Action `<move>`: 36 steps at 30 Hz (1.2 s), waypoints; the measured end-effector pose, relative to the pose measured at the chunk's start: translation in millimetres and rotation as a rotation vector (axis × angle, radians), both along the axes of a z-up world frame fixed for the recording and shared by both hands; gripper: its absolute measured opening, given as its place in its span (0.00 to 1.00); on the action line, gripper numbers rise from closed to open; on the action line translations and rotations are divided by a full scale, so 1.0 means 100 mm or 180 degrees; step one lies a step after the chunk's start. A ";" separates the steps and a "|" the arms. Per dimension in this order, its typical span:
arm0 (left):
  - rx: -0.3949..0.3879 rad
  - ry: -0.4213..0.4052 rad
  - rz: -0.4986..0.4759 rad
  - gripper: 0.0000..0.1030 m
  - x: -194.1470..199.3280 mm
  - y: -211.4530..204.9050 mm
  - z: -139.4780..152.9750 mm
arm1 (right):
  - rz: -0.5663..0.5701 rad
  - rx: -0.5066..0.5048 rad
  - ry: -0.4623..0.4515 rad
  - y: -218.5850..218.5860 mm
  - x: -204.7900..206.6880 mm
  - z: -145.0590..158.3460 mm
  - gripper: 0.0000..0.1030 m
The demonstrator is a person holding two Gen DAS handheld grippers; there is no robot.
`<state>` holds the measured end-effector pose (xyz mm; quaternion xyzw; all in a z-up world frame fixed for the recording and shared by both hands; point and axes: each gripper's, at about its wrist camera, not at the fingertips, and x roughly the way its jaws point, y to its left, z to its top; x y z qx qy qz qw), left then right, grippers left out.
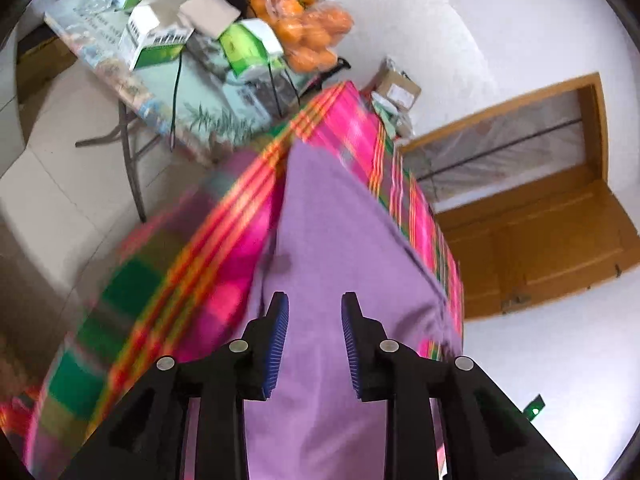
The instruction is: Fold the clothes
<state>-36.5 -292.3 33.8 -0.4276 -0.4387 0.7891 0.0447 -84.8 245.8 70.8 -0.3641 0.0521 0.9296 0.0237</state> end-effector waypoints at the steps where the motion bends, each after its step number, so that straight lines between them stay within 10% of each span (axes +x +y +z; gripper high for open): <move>1: 0.0014 -0.0006 -0.0021 0.26 0.07 0.04 -0.01 | -0.0075 -0.0063 0.0052 0.13 0.16 0.02 0.25; 12: -0.0057 -0.0110 -0.0222 0.26 0.80 0.57 -0.20 | -0.0779 -0.0725 -0.0046 1.18 1.12 -0.42 0.30; 36: 0.0378 -0.0179 0.0650 0.43 1.03 0.65 -0.48 | -0.0966 -0.0809 -0.0165 1.79 0.41 -0.77 0.41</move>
